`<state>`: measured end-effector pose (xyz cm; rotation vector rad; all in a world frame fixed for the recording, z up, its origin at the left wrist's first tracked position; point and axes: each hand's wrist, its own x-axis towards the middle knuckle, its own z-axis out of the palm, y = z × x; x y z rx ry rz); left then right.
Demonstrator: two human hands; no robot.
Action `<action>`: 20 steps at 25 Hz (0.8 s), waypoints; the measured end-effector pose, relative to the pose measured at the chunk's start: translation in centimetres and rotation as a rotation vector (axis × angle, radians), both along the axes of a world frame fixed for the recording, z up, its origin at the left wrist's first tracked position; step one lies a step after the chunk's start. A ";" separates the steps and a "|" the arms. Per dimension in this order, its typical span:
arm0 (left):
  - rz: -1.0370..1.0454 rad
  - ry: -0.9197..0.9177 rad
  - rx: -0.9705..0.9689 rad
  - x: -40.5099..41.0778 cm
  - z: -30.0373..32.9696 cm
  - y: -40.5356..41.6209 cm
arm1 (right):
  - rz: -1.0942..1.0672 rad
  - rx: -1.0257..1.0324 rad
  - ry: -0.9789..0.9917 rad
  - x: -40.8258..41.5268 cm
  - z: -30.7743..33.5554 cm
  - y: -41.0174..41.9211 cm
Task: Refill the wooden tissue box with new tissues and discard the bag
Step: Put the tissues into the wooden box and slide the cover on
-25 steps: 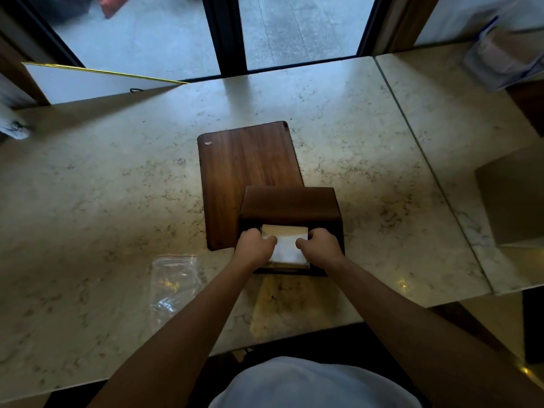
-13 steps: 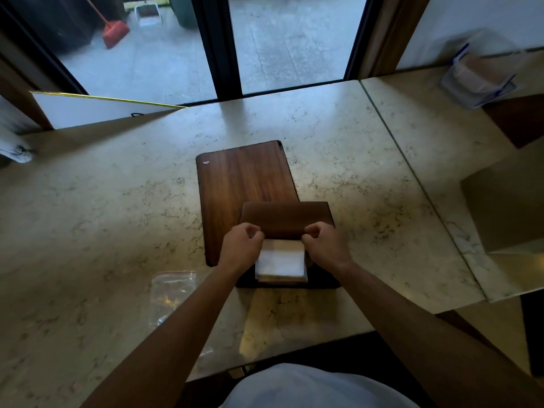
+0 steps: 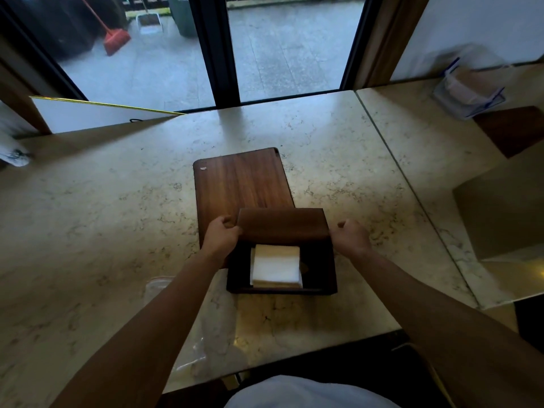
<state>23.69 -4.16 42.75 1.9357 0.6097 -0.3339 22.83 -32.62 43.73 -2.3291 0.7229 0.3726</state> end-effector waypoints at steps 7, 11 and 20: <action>0.057 0.021 -0.038 -0.9 -0.4 0.2 | 0.057 0.069 0.051 -0.8 -1.0 1.0; 0.155 0.020 -0.028 -2.0 -0.4 1.0 | 0.078 0.113 0.046 -0.8 -1.5 1.7; 0.425 0.047 -0.101 -5.0 -0.4 4.5 | 0.101 0.231 0.021 -0.3 -2.4 4.7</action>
